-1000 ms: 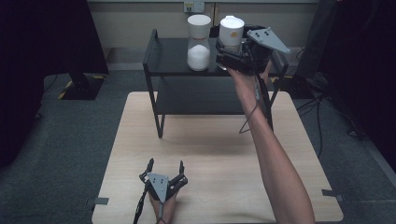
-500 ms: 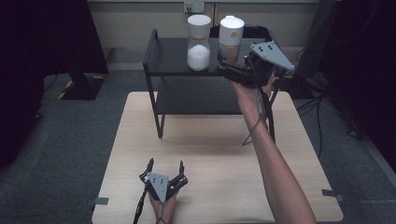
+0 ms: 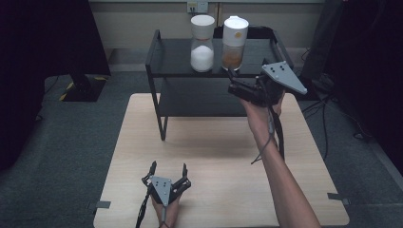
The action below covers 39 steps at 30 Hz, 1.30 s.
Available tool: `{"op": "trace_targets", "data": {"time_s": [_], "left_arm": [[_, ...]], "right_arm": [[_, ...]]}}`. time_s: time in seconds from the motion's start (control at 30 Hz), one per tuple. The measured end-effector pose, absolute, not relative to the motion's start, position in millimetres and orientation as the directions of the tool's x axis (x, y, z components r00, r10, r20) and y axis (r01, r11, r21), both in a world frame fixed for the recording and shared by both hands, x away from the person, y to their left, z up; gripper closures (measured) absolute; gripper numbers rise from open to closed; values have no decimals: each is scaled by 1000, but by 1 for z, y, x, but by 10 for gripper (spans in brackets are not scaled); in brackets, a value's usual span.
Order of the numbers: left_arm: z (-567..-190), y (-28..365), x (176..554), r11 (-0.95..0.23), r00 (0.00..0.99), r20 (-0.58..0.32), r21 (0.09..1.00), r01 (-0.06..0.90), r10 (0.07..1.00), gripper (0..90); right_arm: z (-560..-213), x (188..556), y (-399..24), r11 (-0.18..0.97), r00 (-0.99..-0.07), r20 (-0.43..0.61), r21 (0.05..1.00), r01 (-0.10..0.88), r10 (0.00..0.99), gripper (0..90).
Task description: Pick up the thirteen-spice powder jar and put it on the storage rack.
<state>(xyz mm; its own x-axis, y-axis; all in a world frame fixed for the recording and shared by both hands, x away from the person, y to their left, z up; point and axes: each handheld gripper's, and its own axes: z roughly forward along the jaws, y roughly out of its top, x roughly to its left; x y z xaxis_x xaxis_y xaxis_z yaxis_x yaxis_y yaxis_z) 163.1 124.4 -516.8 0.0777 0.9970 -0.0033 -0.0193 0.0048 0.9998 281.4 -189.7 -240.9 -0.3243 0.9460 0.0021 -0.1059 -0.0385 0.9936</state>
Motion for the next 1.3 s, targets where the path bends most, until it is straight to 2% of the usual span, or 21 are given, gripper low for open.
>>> {"op": "trace_targets", "data": {"time_s": [0.4, 0.7, 1.0, 1.3], "left_arm": [[-517, 124, 163, 5, 78, -3, 1000, -20, 997, 0], [-517, 124, 163, 4, 78, -3, 1000, -19, 997, 0], [-517, 124, 163, 5, 75, -3, 1000, -19, 997, 0], [-517, 123, 163, 4, 69, -3, 1000, -19, 998, 0]], "right_arm": [[-268, 261, -202, -53, -358, 10, 993, -110, 934, 0], [-288, 242, -206, -30, -350, -16, 992, -125, 937, 0], [-328, 221, -216, 3, -317, -39, 994, -111, 948, 0], [-385, 199, -227, -2, -271, -19, 997, -79, 962, 0]]}}
